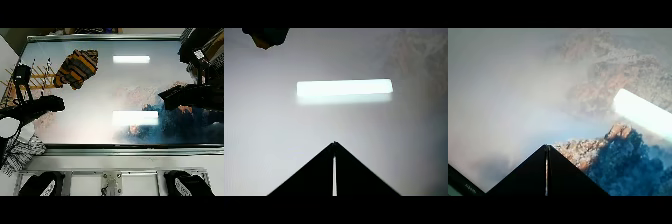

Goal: Fold the clothes and pants, and hang the long-sleeved shirts on hangers.

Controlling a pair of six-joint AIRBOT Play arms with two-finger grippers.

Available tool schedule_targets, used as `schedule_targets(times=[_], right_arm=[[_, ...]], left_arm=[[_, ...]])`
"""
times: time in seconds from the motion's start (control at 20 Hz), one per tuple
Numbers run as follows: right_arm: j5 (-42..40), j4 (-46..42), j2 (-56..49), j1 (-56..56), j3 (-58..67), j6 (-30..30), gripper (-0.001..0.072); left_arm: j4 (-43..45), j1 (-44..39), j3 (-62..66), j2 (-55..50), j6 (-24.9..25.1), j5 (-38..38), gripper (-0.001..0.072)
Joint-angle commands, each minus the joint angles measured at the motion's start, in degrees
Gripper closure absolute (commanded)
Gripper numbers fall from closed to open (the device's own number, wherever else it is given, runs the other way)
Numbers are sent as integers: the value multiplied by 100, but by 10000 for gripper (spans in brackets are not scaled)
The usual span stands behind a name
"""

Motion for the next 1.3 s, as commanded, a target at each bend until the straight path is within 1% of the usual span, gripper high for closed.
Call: schedule_targets(times=[0.0,0.5,0.65,0.7,0.75,0.8,0.9,1.0,1.1,1.25], right_arm=[[0,2,-2,-2,-2,0,697],[0,2,-2,-2,-2,0,697],[0,0,-2,-2,-2,0,696],[0,2,-2,-2,-2,0,697],[0,2,-2,-2,-2,0,696],[0,2,-2,-2,-2,0,696],[0,15,-7,-2,-2,0,696],[0,15,-7,-2,-2,0,696],[-2,15,-9,-2,-2,0,696],[-2,15,-7,-2,-2,0,697]], left_arm=[[2,-4,-2,4,0,0,690],[-4,-4,-2,2,-2,9,690],[22,-4,-2,2,4,116,689],[195,-4,-2,2,70,238,581],[551,-2,13,0,234,348,69],[1071,35,66,-48,219,382,13],[1991,389,308,-345,216,31,12],[2428,1093,555,-848,225,-498,12],[2439,1971,632,-1381,238,-715,12],[2435,3139,619,-2162,236,-662,12]])
